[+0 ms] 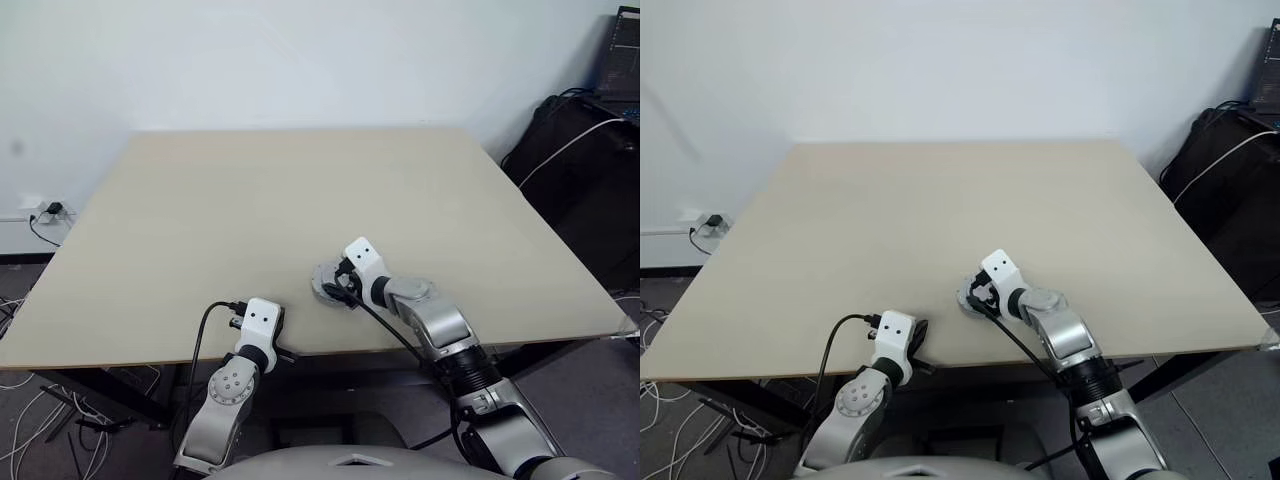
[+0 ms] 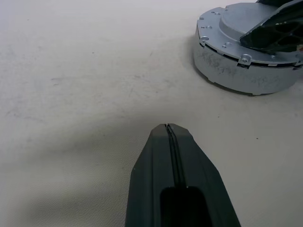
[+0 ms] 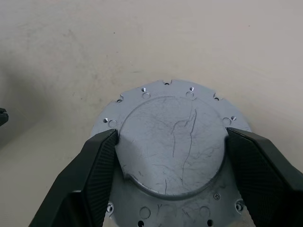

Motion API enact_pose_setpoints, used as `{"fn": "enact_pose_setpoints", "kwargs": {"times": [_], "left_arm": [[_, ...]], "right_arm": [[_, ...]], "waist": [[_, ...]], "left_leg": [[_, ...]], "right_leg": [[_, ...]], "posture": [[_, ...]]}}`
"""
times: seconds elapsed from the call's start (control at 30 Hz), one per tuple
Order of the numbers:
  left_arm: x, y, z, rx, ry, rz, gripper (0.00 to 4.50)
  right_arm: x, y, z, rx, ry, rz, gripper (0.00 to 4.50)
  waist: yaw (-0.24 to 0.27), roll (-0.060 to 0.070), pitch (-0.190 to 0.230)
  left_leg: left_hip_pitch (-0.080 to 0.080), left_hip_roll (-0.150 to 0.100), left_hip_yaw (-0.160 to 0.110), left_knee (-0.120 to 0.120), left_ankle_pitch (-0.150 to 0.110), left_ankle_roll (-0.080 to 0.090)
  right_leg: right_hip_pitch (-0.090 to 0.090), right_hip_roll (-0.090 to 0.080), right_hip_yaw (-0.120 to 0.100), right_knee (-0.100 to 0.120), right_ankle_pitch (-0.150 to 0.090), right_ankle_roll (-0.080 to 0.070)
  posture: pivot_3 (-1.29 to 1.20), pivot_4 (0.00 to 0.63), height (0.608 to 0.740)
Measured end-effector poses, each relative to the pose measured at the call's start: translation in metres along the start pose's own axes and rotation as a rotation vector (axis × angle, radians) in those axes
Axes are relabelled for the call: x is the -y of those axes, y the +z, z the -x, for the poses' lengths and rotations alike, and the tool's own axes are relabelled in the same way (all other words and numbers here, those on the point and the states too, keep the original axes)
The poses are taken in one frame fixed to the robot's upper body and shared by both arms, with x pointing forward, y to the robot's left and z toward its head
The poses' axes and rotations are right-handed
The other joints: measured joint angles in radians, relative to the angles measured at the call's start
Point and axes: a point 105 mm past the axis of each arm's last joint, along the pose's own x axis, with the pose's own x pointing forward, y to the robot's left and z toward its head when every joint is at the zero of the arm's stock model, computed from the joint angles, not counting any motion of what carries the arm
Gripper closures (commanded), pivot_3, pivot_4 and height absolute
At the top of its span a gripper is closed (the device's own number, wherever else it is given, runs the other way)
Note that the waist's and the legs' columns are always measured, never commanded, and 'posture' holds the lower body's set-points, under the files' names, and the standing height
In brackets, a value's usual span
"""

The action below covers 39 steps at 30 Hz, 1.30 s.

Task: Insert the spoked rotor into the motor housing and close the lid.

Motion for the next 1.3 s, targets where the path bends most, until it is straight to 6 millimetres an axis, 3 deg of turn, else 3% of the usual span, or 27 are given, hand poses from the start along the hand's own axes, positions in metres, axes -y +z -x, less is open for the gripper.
{"fn": "enact_pose_setpoints", "kwargs": {"times": [0.23, 0.5, 0.63, 0.77, 0.97, 1.1, 1.3], "left_arm": [[0.001, 0.000, 0.000, -0.001, -0.006, -0.002, 4.50], [-0.002, 0.002, -0.001, 0.005, 0.003, -0.006, 4.50], [-0.013, 0.019, -0.009, 0.042, 0.027, -0.017, 4.50], [-0.033, 0.055, -0.022, 0.122, 0.039, -0.033, 4.50], [-0.039, 0.076, -0.046, 0.076, -0.120, 0.061, 4.50], [-0.030, 0.082, -0.057, 0.001, -0.276, 0.165, 4.50], [-0.015, 0.074, -0.063, -0.108, -0.406, 0.218, 4.50]], "right_arm": [[-0.002, -0.001, -0.001, -0.015, -0.006, 0.087, 1.23], [0.000, -0.001, 0.000, -0.033, 0.007, 0.034, 1.23], [0.001, -0.001, 0.000, -0.036, 0.003, 0.008, 1.23], [0.000, -0.001, 0.000, -0.036, 0.005, -0.006, 1.23], [0.000, -0.001, 0.000, -0.035, 0.001, -0.017, 1.23], [-0.002, -0.001, 0.000, -0.030, -0.003, -0.021, 1.23], [-0.003, -0.001, 0.002, -0.030, -0.007, -0.033, 1.23]], "waist": [[-0.002, 0.000, 0.000], [0.002, 0.001, -0.001], [0.004, 0.001, -0.001], [0.003, 0.001, -0.001], [-0.003, 0.001, -0.001], [-0.006, 0.000, -0.001], [-0.006, 0.000, -0.001]], "left_leg": [[0.001, 0.001, 0.000, 0.000, 0.000, 0.000], [0.001, 0.004, 0.000, 0.000, 0.000, 0.000], [0.001, 0.003, 0.000, 0.000, 0.000, 0.000], [0.001, -0.001, 0.000, 0.000, 0.000, 0.000], [0.001, -0.001, -0.001, 0.000, 0.000, 0.000], [0.001, -0.002, -0.001, 0.000, 0.000, 0.000], [0.001, -0.002, -0.001, 0.000, 0.000, -0.001]], "right_leg": [[0.001, 0.000, 0.000, 0.000, -0.002, 0.003], [0.001, -0.001, 0.000, 0.000, -0.001, 0.002], [0.001, 0.000, 0.000, 0.000, -0.002, 0.002], [0.002, 0.000, -0.001, 0.000, 0.000, 0.000], [0.002, 0.000, -0.001, 0.000, 0.000, 0.000], [0.002, 0.000, 0.000, -0.001, 0.000, 0.001], [0.002, 0.000, 0.000, -0.001, -0.001, 0.002]], "posture": [[0.00, 0.000, 0.740], [0.00, 0.000, 0.740], [0.00, 0.000, 0.740], [0.00, 0.000, 0.740], [0.00, 0.000, 0.740], [0.00, 0.000, 0.740], [0.00, 0.000, 0.740]]}}
